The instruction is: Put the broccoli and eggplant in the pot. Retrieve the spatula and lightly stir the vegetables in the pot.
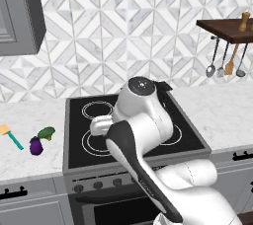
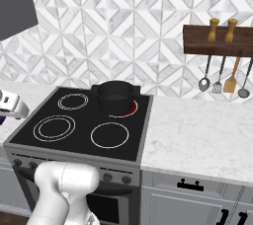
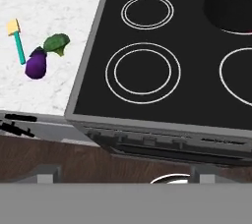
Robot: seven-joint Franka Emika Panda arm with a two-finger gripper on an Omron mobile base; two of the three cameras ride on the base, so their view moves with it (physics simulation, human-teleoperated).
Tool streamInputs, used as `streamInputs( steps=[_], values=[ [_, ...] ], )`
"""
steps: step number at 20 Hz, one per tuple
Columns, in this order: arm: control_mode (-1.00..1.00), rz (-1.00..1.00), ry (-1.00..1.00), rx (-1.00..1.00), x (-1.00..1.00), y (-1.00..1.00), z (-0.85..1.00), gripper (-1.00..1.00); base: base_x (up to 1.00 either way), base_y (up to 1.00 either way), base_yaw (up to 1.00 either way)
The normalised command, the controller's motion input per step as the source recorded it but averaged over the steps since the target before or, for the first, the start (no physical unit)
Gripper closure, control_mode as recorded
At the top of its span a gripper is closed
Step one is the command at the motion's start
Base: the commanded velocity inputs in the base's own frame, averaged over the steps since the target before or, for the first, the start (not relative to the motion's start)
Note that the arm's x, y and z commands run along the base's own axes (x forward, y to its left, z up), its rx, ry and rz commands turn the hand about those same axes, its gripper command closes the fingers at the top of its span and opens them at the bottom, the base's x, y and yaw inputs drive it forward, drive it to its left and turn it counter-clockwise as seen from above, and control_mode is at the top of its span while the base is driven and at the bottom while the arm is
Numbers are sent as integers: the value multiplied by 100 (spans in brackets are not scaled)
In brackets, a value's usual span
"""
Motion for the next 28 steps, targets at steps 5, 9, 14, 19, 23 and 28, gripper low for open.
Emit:
streamInputs(
  steps=[5, 9, 14, 19, 23, 28],
  values=[
    [-100, -6, -3, 23, 2, 10, 0, -100, 0, 0, 0],
    [-100, -7, -2, 25, 21, 26, -4, -100, 0, 0, 0],
    [-100, -5, 0, 20, 38, 31, -8, -100, 0, 0, 0],
    [-100, 2, 14, 12, 32, 51, -14, -100, 0, 0, 0],
    [-100, 0, 20, 4, 53, 54, -26, -100, 0, 0, 0],
    [-100, 0, 4, 0, 46, 23, -13, -100, 0, 0, 0]
  ],
)
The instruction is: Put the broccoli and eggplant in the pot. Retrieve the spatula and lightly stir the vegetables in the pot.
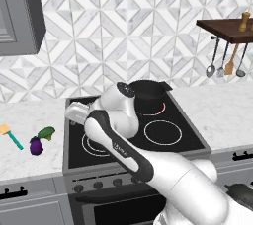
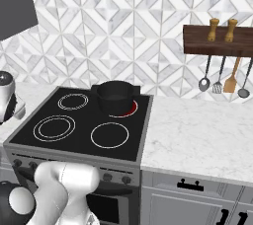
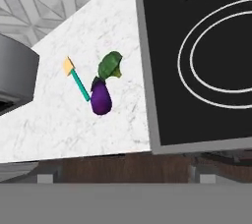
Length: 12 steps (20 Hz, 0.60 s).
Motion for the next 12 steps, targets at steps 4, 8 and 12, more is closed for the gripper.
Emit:
streamInputs(
  steps=[4, 8, 12],
  values=[
    [-100, 0, -1, 0, 32, 34, -35, -100, 0, 0, 0],
    [-100, 0, 0, 1, 30, 28, -33, -100, 0, 0, 0],
    [-100, 0, 1, 1, 48, 16, -24, -100, 0, 0, 0]
  ],
)
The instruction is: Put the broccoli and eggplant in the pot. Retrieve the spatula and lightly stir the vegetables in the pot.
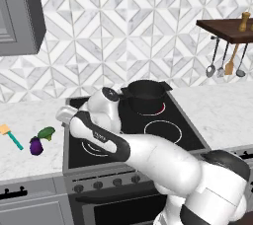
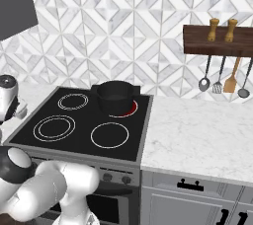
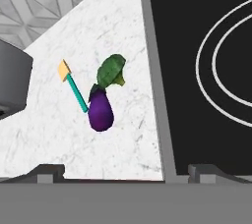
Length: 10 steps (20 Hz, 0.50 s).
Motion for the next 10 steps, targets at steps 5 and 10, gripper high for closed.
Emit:
streamInputs(
  steps=[5, 10],
  values=[
    [-100, 0, 4, 0, 49, 23, -18, -100, 0, 0, 0],
    [-100, 0, 6, 0, 21, 18, -18, -100, 0, 0, 0]
  ],
)
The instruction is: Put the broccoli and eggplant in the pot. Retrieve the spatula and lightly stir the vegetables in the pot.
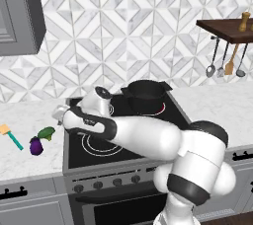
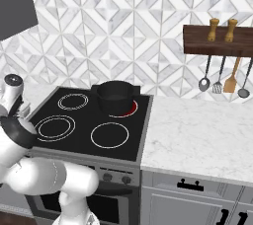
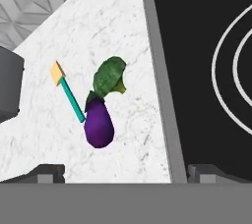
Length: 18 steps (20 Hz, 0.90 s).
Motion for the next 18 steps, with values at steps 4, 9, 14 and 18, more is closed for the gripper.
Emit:
streamInputs(
  steps=[4, 9, 14, 18],
  values=[
    [-100, 0, 4, -2, 18, 31, -29, -100, 0, 0, 0],
    [-100, 0, 0, -2, 22, 32, -31, -100, 0, 0, 0],
    [-100, 0, 0, 0, 24, 7, -16, -100, 0, 0, 0],
    [-100, 0, 0, 0, 27, 12, -7, -100, 0, 0, 0]
  ],
)
